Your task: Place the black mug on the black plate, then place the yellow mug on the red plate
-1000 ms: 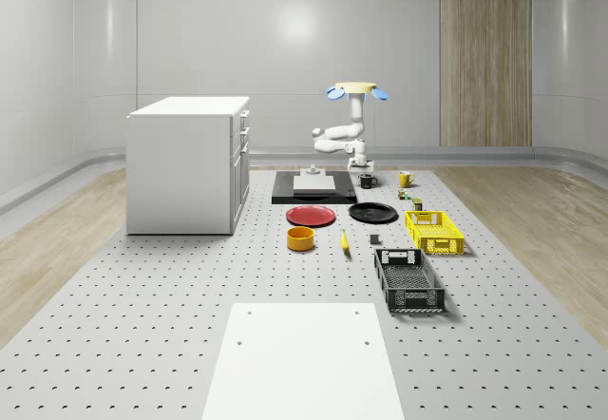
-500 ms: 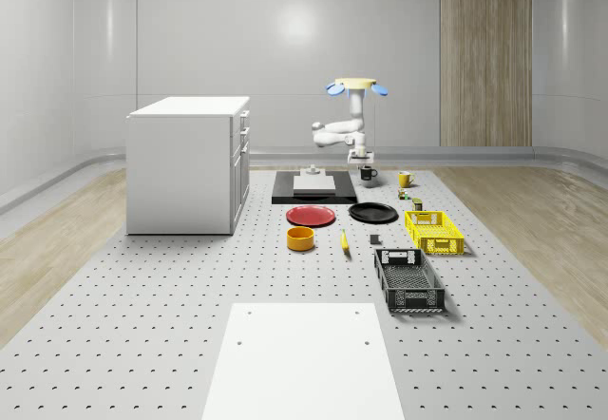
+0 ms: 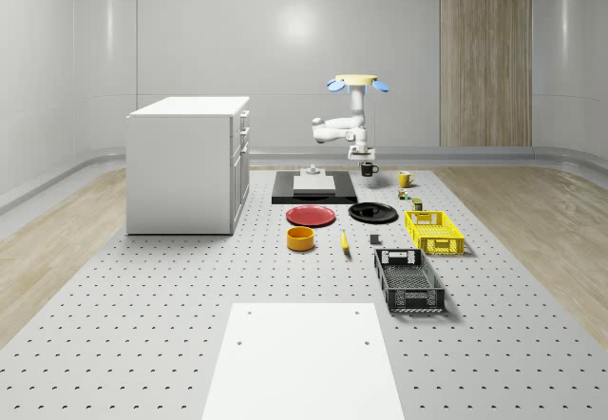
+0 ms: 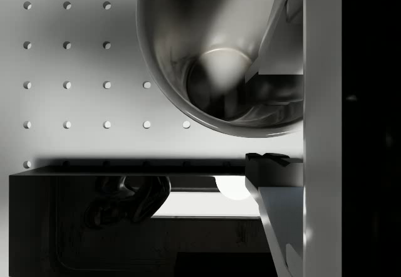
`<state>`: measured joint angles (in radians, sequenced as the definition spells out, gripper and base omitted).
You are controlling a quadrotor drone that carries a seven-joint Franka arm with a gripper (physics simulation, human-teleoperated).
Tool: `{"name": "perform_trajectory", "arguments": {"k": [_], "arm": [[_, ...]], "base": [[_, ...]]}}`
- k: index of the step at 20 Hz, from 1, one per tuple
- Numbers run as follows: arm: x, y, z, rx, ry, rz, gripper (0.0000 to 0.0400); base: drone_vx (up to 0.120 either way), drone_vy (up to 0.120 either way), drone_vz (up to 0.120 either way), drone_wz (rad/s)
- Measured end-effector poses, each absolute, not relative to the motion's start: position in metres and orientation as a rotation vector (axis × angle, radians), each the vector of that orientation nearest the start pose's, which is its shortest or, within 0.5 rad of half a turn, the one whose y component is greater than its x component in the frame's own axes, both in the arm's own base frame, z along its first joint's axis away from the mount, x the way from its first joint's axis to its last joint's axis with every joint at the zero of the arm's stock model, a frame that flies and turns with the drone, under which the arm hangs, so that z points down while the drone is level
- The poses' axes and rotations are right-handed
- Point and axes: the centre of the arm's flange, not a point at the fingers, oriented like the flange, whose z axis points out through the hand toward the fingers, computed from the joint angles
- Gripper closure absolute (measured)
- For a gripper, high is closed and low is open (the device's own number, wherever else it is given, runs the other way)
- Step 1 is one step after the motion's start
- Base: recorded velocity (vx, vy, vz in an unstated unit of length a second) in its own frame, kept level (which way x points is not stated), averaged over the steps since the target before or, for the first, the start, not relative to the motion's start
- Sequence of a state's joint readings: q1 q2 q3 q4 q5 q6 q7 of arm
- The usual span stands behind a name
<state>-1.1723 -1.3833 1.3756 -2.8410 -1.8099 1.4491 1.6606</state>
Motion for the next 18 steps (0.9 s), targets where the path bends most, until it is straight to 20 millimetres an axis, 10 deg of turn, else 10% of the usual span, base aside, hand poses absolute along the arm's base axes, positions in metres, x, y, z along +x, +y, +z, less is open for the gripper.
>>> {"name": "perform_trajectory", "arguments": {"k": [18], "arm": [[0.3188,0.0039,0.4867,0.001,-0.002,0.785,0.029]], "base": [[0.12,0.0,0.0,0.0]]}}
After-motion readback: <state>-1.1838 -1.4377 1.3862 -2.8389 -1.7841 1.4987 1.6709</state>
